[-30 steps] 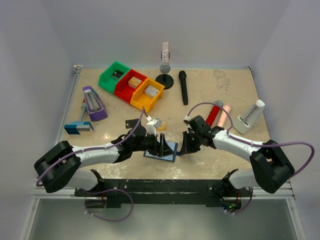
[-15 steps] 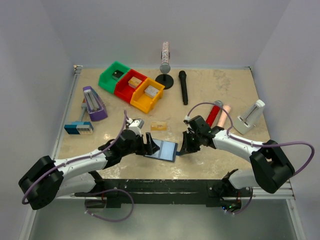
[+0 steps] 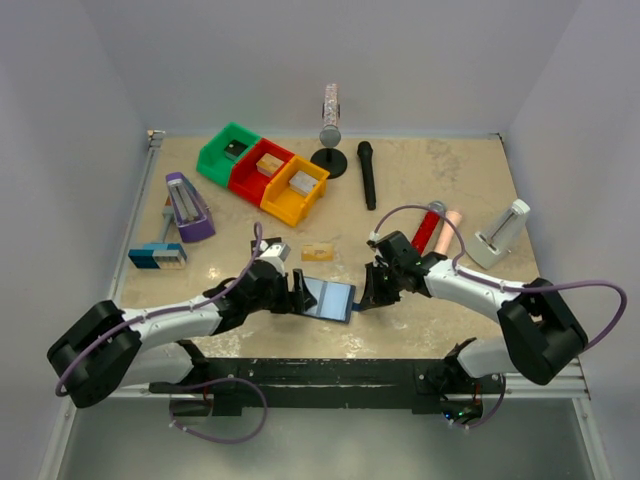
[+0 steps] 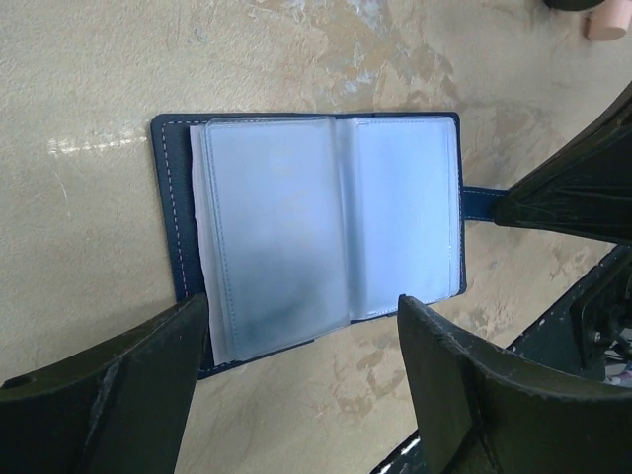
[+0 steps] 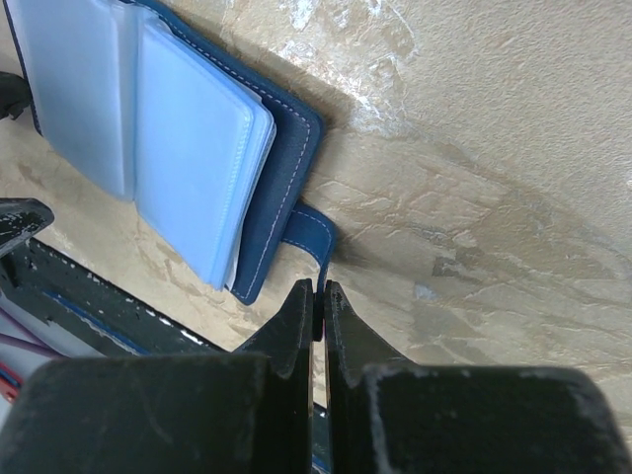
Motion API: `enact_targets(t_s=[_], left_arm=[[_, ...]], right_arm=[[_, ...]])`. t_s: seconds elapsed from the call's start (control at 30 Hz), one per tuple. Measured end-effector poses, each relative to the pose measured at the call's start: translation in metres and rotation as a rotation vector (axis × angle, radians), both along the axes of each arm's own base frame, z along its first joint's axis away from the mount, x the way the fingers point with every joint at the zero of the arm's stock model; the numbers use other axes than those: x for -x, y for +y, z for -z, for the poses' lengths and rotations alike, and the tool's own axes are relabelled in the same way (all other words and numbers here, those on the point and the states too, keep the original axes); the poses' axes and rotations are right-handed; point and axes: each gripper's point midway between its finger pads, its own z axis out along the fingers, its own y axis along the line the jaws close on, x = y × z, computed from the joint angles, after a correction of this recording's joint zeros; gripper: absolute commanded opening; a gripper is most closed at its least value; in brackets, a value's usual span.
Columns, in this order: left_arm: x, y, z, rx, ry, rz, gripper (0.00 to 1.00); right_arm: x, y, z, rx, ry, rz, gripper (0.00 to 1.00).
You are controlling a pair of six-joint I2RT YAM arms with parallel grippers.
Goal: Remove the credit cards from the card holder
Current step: Remove the credit card from the card holder.
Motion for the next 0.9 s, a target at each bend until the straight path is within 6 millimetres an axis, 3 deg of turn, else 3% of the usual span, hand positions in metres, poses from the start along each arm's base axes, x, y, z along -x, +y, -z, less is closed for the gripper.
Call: enact_targets(t_s=[0.5, 0.9], left_arm=[[0.003, -0.013, -0.004, 0.05, 0.004, 0.049, 0.8], [0.008, -0.029, -0.021, 0.131, -0.02, 0.119, 0.79]], right_arm=[[0.0, 0.0, 0.001, 0.0, 0.004, -0.001, 0.0], [0.001, 0.001, 0.003, 0.001, 0.011, -0.003, 0.0]])
